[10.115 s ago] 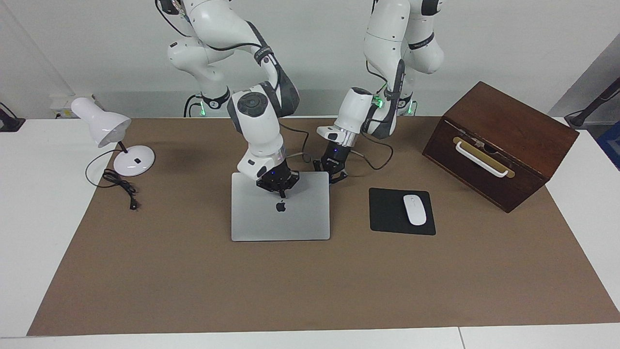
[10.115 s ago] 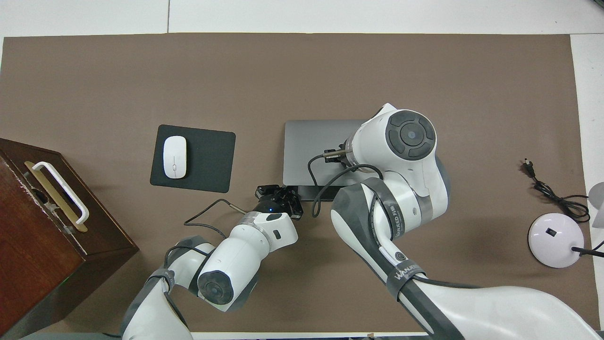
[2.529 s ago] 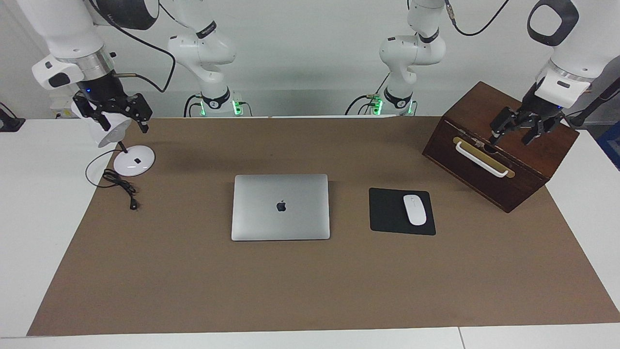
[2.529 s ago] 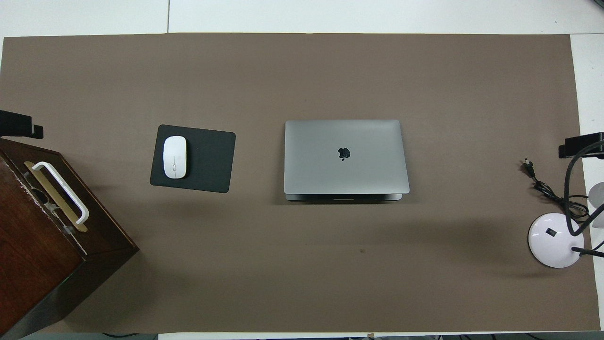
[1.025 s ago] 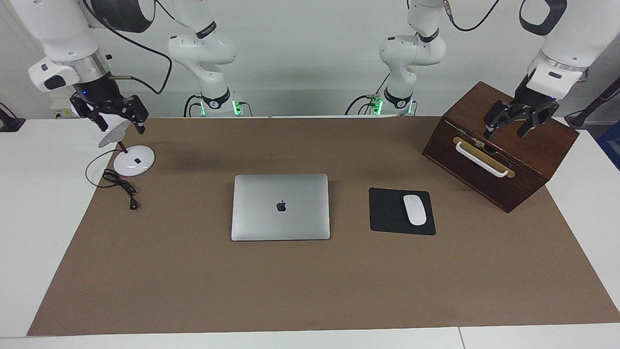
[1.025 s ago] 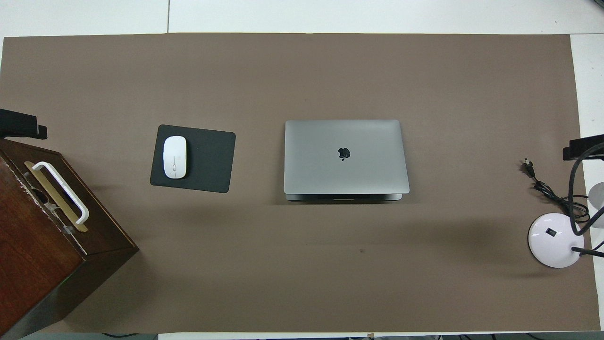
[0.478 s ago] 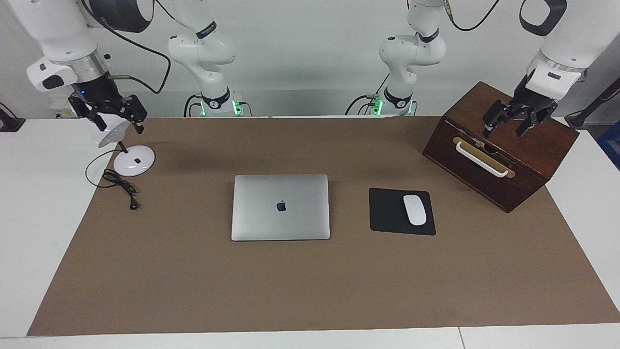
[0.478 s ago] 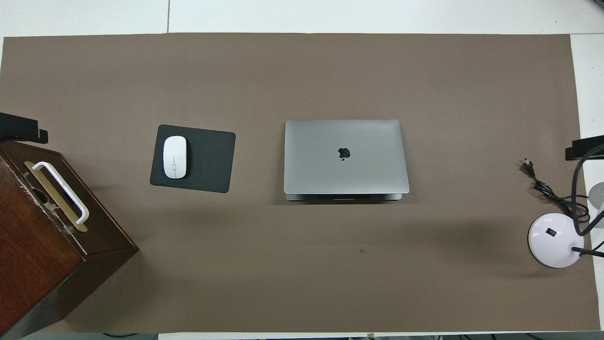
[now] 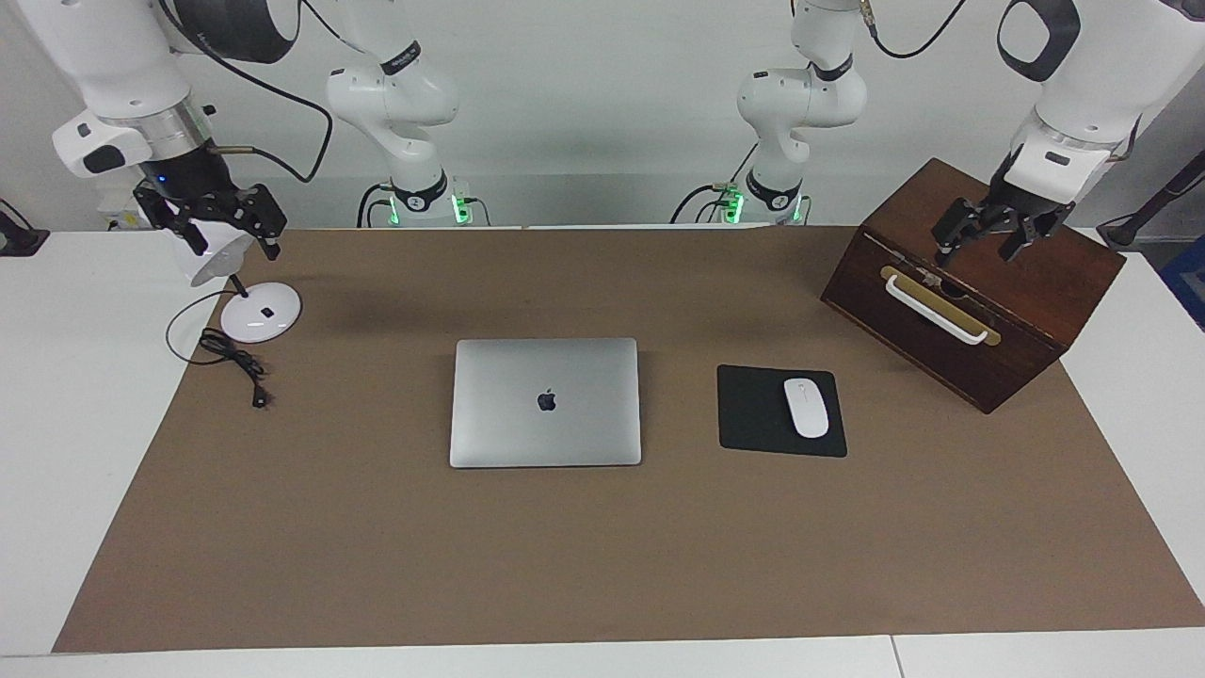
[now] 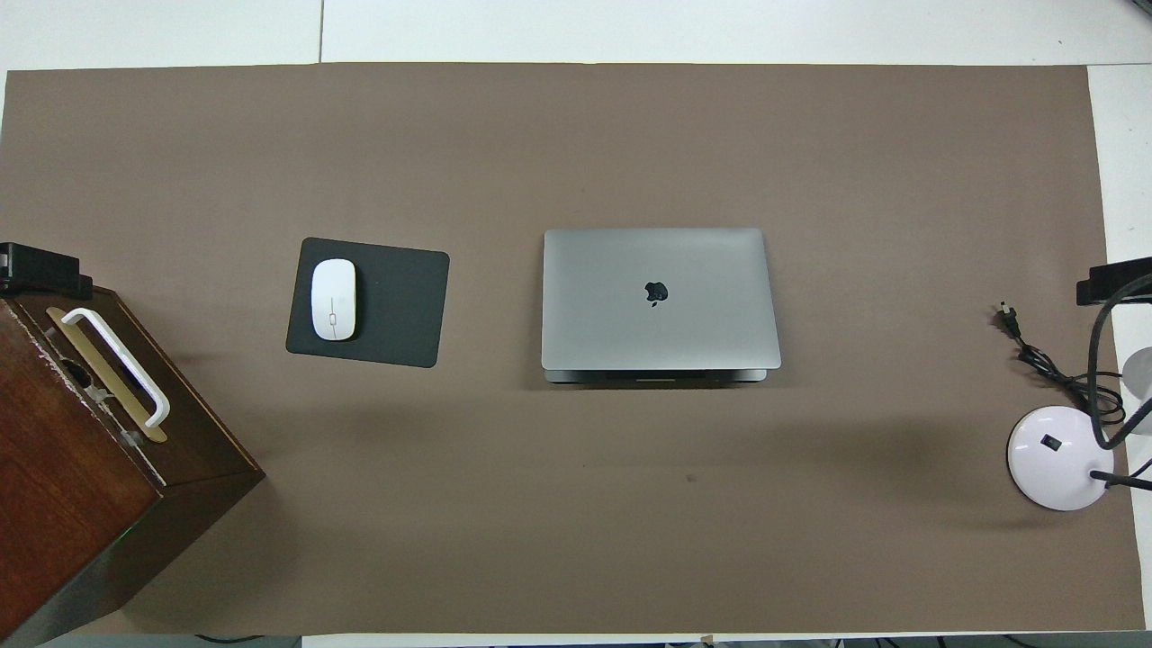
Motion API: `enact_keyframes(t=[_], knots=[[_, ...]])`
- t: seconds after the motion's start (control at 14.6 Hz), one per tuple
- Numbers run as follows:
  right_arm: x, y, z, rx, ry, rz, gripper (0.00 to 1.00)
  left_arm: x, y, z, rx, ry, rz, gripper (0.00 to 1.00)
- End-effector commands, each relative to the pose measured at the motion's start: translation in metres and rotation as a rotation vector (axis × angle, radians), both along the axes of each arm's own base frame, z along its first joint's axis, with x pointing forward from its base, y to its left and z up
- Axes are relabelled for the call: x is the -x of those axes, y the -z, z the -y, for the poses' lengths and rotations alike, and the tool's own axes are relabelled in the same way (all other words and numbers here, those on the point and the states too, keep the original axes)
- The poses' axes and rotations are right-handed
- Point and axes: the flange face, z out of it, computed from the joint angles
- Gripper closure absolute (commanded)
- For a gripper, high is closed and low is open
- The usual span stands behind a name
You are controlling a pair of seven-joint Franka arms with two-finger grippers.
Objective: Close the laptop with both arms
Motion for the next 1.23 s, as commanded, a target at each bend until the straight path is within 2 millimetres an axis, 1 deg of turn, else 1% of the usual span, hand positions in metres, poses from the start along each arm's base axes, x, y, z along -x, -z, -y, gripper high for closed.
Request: enact_keyframes(t=[0.0,0.34,0.62,1.03,1.16], knots=[[0.0035,0.0012,0.0005,0.005,-0.022,0.014,0.00,0.0099,-0.0020,0.0026,-0.024,0.009,0.001,0.00],[0.0030,0.0001,-0.0003,0.006,-0.024,0.018,0.00,0.0086,-0.0026,0.0028,-0.023,0.012,0.013,0.00],[0.0037,0.0003,0.0028,0.006,-0.021,0.016,0.00,0.0081,-0.0027,0.0039,-0.020,0.020,0.021,0.00],[0.0035,-0.0005,0.0021,0.006,-0.022,0.018,0.00,0.0102,0.0052,0.0046,0.007,0.025,0.026,0.00],[0.0034,-0.0019,0.0021,0.006,-0.022,0.021,0.00,0.0101,0.0045,0.0059,0.012,0.026,0.028,0.00]])
